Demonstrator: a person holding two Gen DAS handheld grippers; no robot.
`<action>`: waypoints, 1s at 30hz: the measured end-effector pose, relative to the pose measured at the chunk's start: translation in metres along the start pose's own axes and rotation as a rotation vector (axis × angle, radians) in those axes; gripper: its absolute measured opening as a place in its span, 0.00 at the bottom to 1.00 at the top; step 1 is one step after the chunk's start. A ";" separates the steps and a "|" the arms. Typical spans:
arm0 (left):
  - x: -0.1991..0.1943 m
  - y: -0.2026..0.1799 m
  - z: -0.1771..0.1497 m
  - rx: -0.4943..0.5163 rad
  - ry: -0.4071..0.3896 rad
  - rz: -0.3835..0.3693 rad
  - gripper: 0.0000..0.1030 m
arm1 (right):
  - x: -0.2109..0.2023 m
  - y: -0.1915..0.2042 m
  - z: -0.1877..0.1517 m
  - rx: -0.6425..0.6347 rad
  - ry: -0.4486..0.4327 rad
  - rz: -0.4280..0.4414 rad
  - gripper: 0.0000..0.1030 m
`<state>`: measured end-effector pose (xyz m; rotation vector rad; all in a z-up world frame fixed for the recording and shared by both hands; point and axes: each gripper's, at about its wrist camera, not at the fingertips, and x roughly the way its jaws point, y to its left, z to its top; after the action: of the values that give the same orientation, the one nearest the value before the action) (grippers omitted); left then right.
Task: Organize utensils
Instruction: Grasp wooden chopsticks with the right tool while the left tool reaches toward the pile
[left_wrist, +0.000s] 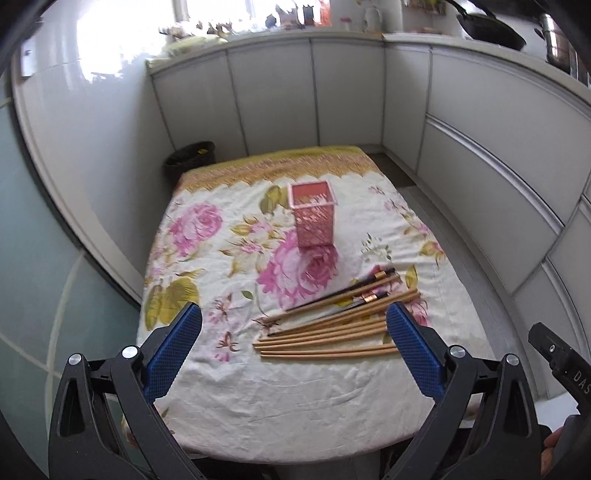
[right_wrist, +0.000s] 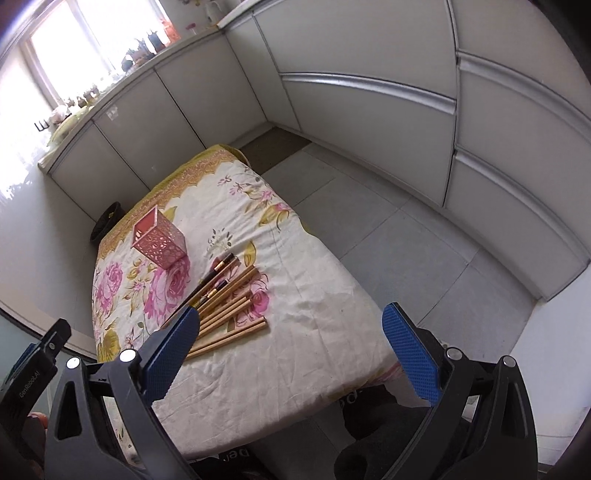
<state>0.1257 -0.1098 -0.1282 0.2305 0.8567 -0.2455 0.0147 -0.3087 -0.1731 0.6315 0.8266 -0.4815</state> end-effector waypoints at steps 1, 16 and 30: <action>0.018 -0.008 0.005 0.040 0.054 -0.055 0.93 | 0.009 -0.006 0.001 0.023 0.017 0.005 0.94; 0.206 -0.110 0.073 0.513 0.710 -0.414 0.93 | 0.092 -0.046 0.012 0.205 0.210 -0.017 0.94; 0.278 -0.125 0.087 0.612 0.779 -0.344 0.41 | 0.128 -0.035 0.015 0.215 0.295 0.040 0.94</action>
<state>0.3251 -0.2874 -0.2990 0.7841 1.5834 -0.7729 0.0765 -0.3633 -0.2783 0.9313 1.0473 -0.4501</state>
